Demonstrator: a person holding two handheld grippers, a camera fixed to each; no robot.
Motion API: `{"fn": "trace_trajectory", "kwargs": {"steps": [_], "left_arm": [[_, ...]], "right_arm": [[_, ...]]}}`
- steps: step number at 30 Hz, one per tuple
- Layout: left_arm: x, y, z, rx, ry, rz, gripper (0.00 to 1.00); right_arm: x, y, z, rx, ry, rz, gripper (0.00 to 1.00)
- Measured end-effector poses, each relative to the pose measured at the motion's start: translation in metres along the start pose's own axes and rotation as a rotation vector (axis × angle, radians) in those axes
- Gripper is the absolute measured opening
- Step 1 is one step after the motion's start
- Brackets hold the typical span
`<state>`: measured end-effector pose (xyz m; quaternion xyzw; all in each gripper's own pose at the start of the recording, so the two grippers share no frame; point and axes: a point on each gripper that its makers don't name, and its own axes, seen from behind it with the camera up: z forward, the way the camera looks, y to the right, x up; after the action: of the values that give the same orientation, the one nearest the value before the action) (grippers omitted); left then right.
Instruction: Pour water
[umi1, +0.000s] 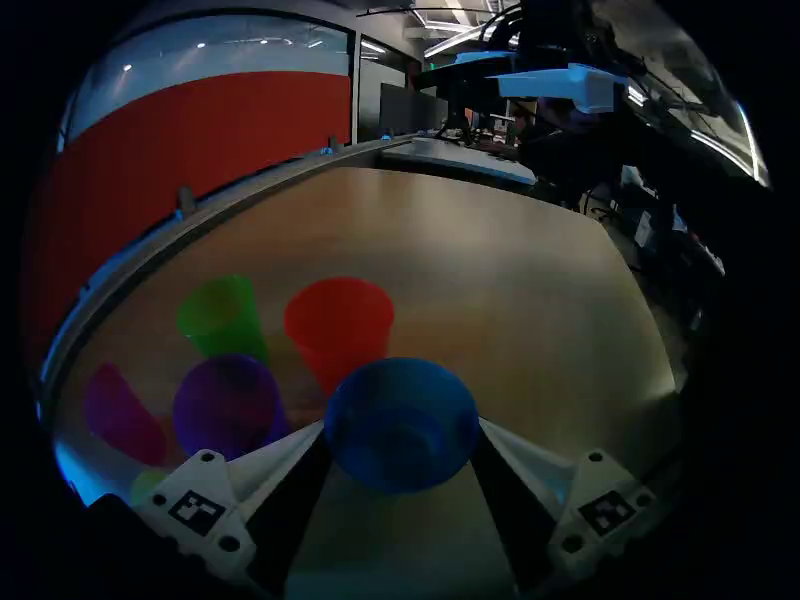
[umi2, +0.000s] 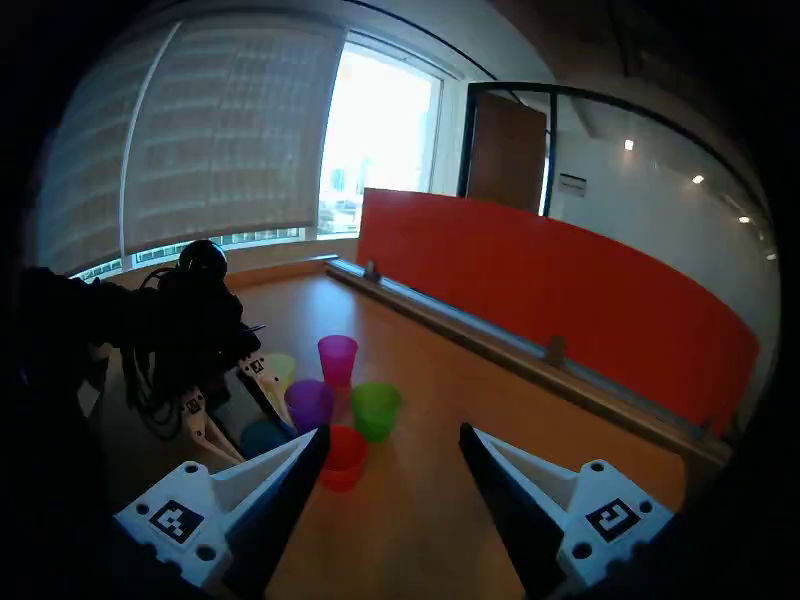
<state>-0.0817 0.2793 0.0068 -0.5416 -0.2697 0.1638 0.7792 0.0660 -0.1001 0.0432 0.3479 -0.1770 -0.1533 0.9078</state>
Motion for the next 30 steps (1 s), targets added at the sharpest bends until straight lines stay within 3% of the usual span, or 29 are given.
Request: {"fn": "trace_trajectory", "kwargs": {"steps": [6,12,30], "left_arm": [[0.002,0.005,-0.005,-0.016,0.009,-0.021,0.86],[0.007,0.001,-0.013,-0.001,0.028,-0.03,0.86],[0.061,-0.012,-0.059,0.068,0.197,-0.042,0.86]], "right_arm": [[0.001,0.0,0.002,-0.001,-0.001,0.0,1.0],[0.002,-0.001,0.003,-0.002,0.002,-0.001,1.0],[0.014,-0.007,0.0,-0.007,0.021,-0.009,1.0]]}}
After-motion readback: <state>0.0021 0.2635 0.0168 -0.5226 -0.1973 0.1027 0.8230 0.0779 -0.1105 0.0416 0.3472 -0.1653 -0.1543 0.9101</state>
